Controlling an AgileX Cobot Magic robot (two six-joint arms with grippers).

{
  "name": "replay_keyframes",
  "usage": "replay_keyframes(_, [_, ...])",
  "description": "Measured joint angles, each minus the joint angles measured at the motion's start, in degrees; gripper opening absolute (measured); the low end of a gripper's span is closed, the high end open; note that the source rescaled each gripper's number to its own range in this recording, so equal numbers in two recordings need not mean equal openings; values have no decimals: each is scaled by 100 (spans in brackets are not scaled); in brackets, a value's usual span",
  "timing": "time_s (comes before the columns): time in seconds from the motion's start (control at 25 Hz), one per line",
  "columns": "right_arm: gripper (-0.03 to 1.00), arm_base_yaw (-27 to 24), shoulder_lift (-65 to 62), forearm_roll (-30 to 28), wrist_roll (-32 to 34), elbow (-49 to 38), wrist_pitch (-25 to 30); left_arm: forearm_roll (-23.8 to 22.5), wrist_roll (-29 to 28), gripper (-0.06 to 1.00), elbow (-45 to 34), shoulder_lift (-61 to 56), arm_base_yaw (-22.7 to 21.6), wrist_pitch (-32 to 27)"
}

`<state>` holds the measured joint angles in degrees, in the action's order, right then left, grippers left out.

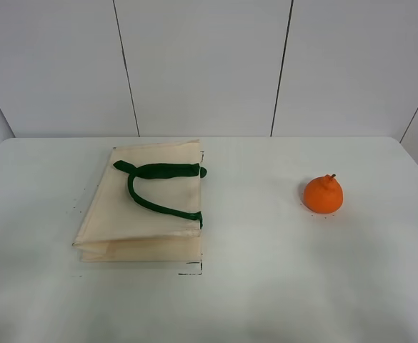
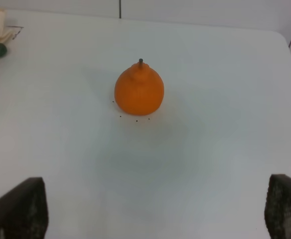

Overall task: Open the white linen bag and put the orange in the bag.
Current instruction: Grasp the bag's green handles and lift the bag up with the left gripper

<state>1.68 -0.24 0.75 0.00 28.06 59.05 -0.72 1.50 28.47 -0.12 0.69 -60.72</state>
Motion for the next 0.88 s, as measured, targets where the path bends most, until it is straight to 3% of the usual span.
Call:
replay_keyframes(0.52, [100,0,0,0,0,0,0,-23,-5,96,245,477,0,61])
replay_keyframes(0.88, [100,0,0,0,0,0,0,-5,205,96,1705,3848,0,244])
